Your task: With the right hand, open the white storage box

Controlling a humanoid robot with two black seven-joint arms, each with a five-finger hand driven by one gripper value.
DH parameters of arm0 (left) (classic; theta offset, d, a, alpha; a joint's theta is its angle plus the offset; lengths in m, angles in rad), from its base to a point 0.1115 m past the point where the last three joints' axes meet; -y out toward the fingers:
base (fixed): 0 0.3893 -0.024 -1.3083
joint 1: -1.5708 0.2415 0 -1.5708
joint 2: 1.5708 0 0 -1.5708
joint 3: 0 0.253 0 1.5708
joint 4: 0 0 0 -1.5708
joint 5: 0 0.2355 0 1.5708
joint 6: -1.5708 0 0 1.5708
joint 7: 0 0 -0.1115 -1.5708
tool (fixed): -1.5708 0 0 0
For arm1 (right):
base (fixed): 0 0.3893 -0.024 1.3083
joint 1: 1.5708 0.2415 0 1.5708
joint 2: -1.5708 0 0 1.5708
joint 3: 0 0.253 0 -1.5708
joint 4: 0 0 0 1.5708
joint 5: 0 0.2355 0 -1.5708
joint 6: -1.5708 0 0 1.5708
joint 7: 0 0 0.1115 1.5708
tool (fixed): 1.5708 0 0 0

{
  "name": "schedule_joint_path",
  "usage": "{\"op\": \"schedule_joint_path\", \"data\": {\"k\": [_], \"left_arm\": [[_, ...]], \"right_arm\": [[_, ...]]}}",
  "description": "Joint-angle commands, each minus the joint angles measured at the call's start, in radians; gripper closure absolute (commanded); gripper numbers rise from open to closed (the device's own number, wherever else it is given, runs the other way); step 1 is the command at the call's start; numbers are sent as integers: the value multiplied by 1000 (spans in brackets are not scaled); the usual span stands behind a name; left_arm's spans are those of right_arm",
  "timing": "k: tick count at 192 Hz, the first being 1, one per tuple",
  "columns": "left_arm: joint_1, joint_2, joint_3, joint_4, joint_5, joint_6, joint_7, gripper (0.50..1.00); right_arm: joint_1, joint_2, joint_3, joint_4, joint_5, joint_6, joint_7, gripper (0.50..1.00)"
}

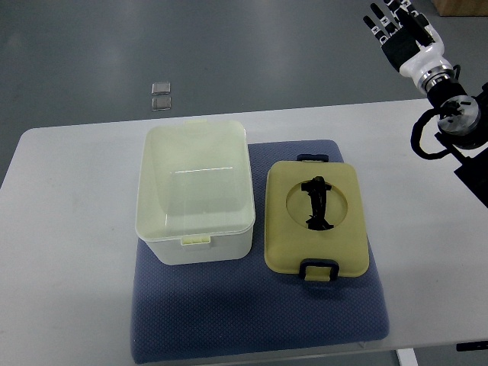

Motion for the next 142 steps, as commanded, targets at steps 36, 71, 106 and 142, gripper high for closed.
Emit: {"op": "schedule_joint_path", "data": {"k": [36,71,106,142], "left_arm": [[0,0,0,0,1,0,0,500],[0,0,0,0,1,0,0,500],[0,0,0,0,1,0,0,500],[0,0,0,0,1,0,0,500]], "right_arm": [[-85,73,65,-2,0,92,16,566],[-88,86,61,-9,-3,87,18,566],[-88,88,50,-11,-6,98,18,566],[-88,90,48,-15,-9,98,18,566]]}}
